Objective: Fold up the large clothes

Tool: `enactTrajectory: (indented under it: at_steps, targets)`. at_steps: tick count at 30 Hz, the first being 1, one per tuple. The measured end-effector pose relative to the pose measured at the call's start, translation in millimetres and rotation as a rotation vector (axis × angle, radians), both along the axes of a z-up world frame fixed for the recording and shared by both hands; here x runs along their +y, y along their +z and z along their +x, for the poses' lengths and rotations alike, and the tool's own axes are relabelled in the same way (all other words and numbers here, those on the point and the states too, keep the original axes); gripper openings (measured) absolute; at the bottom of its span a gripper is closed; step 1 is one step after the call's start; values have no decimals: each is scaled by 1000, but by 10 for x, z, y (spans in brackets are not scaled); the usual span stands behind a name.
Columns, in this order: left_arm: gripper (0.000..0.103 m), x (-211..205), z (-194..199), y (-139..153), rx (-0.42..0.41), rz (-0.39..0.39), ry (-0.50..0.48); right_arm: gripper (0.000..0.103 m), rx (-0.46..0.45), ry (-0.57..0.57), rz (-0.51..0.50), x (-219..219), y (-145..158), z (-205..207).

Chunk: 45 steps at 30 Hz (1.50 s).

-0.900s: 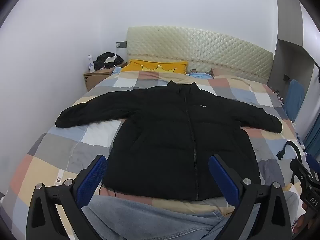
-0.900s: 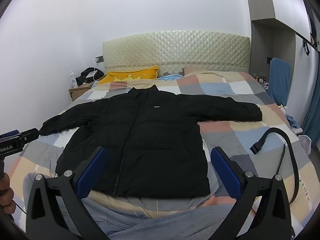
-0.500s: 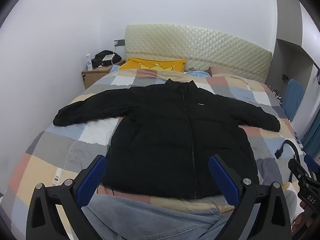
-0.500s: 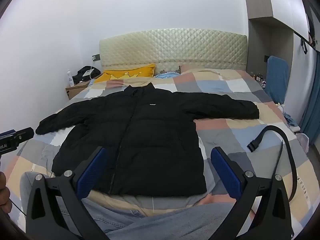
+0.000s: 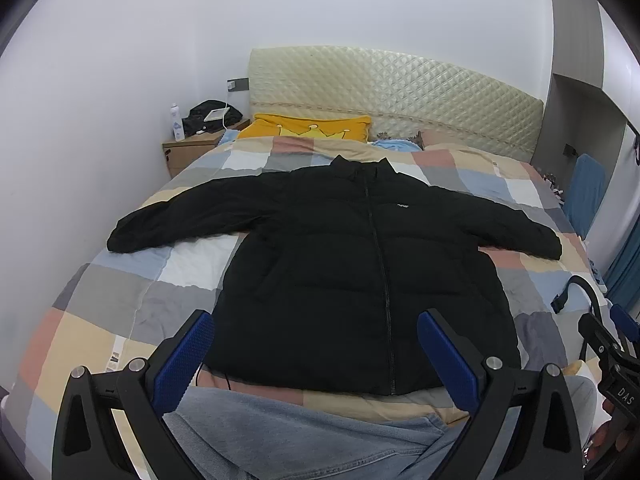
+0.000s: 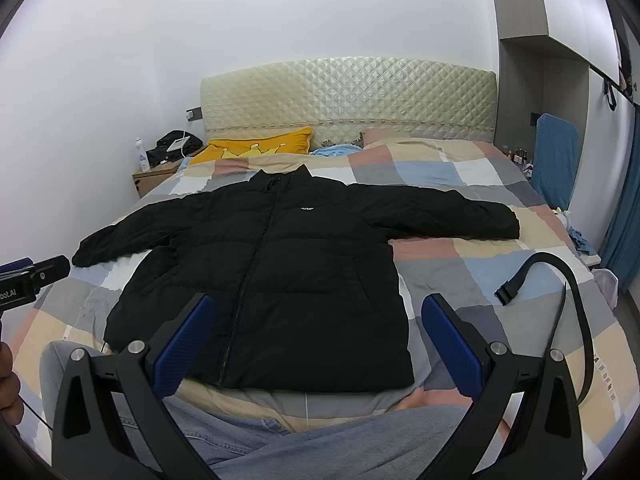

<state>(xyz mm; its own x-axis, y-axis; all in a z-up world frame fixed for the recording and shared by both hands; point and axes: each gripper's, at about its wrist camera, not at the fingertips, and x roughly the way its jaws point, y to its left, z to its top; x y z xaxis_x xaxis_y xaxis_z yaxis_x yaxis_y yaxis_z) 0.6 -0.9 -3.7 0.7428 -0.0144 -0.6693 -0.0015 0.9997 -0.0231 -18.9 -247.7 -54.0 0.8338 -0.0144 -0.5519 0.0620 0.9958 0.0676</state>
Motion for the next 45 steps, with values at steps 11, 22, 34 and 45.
enactTrajectory:
  at_steps: [11,22,34,45]
  targets:
    - [103,23,-8,3,6,-7,-7,103,1,-1,-9,8,-3,2]
    - [103,18,-2,13,3,-7,-8,103,3,5,-3,33,-10,-10]
    - [103,-8,-10,24,2,-8,-11,103,-3,6,9,27,11,-24]
    - [103,-64,-27,26,1,-14,-20,103,25,1,13,5,4,26]
